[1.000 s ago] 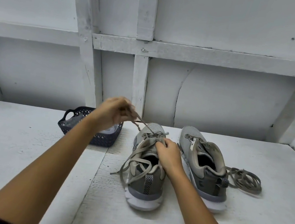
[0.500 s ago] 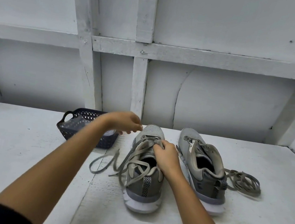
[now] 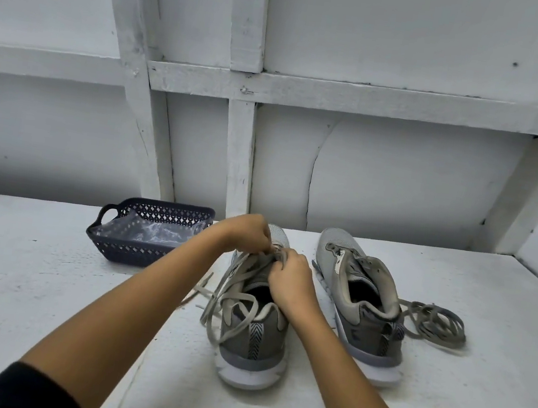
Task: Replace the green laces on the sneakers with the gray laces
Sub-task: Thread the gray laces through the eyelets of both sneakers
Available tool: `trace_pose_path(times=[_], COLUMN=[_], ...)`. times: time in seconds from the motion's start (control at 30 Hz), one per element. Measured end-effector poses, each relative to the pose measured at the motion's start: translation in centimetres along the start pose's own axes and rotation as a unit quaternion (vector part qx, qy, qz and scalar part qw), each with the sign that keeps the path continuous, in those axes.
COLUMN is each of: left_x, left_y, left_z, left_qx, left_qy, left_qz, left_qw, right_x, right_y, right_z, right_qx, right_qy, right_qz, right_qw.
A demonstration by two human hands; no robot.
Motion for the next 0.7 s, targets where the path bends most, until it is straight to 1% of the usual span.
trace_pose_path(times=[0.2,0.3,0.37,0.4,0.47,0.53,0.57,0.63,0.67,0.7], left_x=[-0.4,-0.7,-0.8,-0.8,-0.8,-0.6,-0.7,-0.6,-0.8,-1.2], left_y=[-0.1,0.7,1.3,1.6,2.0,2.4,2.6,2.8,2.8,2.7], left_z=[1.2,2.6,3.8,4.6,6.0,7.1,7.8,9.1,9.6,10.0], left_qx=[-0.021,-0.026,-0.018,-0.015,-0.022,-0.053,-0.075,-0.132,-0.155,-0.162], left_qy=[0.010,0.000,-0.011,-0.016,-0.026,-0.031,-0.036,-0.048,-0.049,-0.044], left_qz=[0.098,0.137,0.183,0.222,0.320,0.390,0.409,0.410,0.391,0.364], left_qw=[0.995,0.990,0.983,0.975,0.947,0.919,0.909,0.901,0.906,0.916], right_x=[0.0,0.1,0.1,0.0,-0.5,-1.2,-1.7,-2.7,-3.2,-3.8], right_y=[-0.1,-0.2,-0.1,0.0,0.3,0.7,0.9,1.5,1.8,2.1], right_z=[-0.2,-0.2,-0.4,-0.4,-0.4,-0.4,-0.2,0.2,0.5,0.8], right_qx=[0.001,-0.010,-0.024,-0.030,-0.038,-0.036,-0.033,-0.032,-0.030,-0.026], right_qy=[-0.004,-0.002,0.009,0.023,0.069,0.126,0.156,0.210,0.235,0.257], right_qz=[0.007,0.012,0.014,0.017,0.037,0.056,0.064,0.093,0.110,0.125], right_qw=[1.000,1.000,1.000,0.999,0.996,0.990,0.985,0.973,0.965,0.958])
Point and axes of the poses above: each hand's wrist, its own z-axis away from the middle knuckle, its own y-axis out of the back of the hand, x = y × z, the point moved 4 cm from there along -z, towards the middle knuckle, and after that the axes turned 1 degree about -z, right-handed, at the moved point
